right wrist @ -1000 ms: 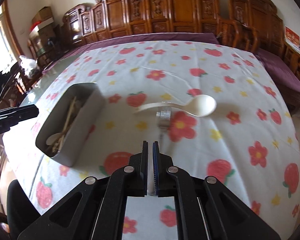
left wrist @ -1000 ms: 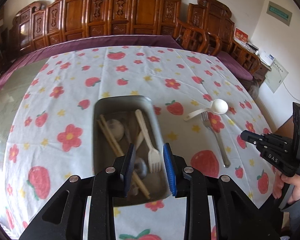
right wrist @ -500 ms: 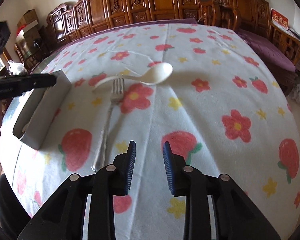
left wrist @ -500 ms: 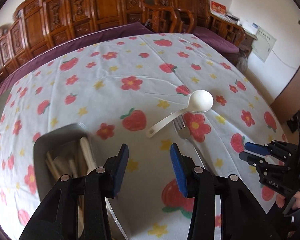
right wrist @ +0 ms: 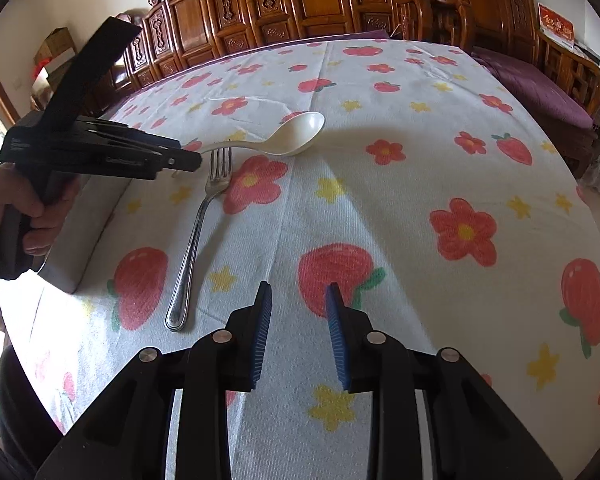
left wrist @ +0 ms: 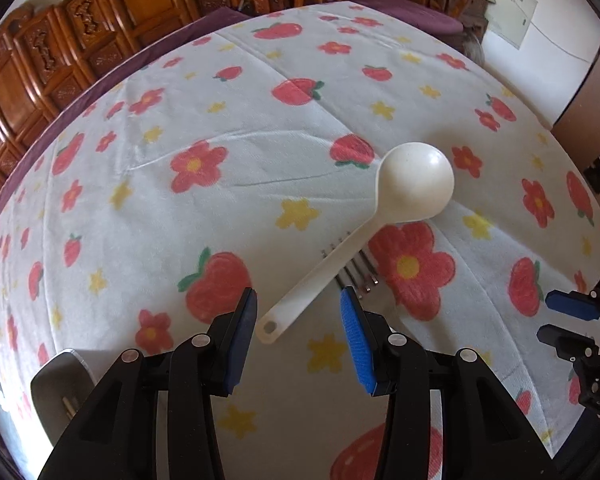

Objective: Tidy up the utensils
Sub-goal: 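Grasp the white plastic spoon by its handle with the left gripper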

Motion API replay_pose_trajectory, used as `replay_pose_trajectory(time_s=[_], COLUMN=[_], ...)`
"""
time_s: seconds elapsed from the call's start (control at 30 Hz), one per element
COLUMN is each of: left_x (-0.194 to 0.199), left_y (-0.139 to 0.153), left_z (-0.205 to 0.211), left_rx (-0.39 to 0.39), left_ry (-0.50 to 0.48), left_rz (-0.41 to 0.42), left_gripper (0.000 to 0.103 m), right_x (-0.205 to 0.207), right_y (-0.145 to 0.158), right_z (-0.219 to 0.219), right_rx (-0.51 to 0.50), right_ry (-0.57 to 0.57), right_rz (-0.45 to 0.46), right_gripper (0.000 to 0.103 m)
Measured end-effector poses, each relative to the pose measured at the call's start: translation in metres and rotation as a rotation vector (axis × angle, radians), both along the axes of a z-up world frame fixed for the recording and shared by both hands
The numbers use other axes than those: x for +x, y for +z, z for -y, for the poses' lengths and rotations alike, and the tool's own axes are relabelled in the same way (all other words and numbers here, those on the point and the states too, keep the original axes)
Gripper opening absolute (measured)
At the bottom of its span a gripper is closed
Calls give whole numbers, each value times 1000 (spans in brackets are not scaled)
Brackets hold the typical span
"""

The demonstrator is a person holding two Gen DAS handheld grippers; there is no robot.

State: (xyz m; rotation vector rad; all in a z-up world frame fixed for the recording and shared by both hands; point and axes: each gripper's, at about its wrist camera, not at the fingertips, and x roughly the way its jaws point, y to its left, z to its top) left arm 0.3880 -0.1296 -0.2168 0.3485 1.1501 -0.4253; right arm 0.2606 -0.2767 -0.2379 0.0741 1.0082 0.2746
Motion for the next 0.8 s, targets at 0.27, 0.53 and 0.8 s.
replay_pose_trajectory(time_s=[0.27,0.53,0.8], left_x=[4,-12,-40], left_y=[-2,3,26], left_z=[12,6,-21], left_rx=[4,-24,-89], left_ry=[-41,-30,66], left_rz=[-11,-23,24], left_gripper=[26,3,3], right_x=[-2,-5,-3], right_y=[-2,-2,6], right_z=[2,-5,-29], right_rx=[4,17,19], right_ry=[1,2,36], right_rz=[-8,-9,0], right_gripper=[31,31,31])
